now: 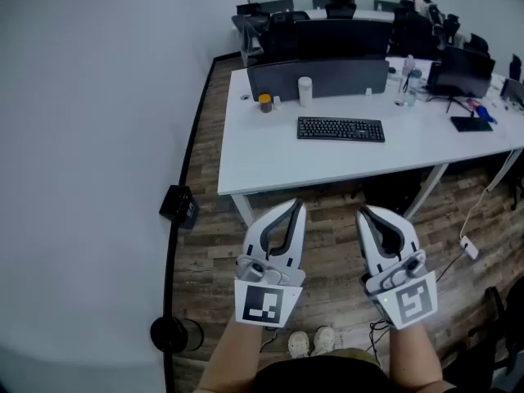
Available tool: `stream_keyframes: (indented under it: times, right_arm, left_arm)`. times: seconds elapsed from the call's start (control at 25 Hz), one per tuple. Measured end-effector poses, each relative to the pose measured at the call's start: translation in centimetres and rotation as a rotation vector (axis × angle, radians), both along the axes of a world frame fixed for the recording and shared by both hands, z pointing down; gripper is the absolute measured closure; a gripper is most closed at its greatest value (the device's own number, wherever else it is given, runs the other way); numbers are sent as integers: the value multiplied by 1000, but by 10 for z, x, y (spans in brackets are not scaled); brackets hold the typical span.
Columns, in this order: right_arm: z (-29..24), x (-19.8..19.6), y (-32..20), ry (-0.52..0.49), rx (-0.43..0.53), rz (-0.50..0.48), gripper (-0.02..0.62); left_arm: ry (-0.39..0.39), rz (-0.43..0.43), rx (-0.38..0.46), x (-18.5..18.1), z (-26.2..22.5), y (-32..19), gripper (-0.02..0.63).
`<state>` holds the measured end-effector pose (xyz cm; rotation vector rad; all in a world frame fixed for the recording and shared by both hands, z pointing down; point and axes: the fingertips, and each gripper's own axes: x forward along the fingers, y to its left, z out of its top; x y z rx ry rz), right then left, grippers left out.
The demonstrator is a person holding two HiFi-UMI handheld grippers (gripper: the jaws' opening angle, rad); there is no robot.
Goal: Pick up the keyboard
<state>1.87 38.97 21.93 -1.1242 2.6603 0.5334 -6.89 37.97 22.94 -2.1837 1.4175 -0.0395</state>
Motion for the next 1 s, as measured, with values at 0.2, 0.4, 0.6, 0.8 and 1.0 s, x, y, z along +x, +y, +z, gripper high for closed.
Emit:
stream_keyframes:
  times: [0.2, 0.4, 0.6, 0.8, 1.0]
  right_arm:
    - [2, 2, 0, -6, 0, 7, 565]
    - [1, 7, 2, -1, 14, -1, 565]
    - [-3, 18, 2, 1, 33, 24, 565]
    - [-4, 24, 3, 1, 48, 30, 565]
    - [-5, 33, 6, -15, 58, 22, 565]
  left_arm:
    - [-16, 8, 2, 4, 1, 2, 600]
    - [-16, 4, 1, 8, -1, 2, 600]
    - [5, 5, -2, 14, -2, 6, 600]
    - [-12, 0, 12, 20, -3, 7, 600]
    - [-4, -2, 6, 27, -1, 10, 600]
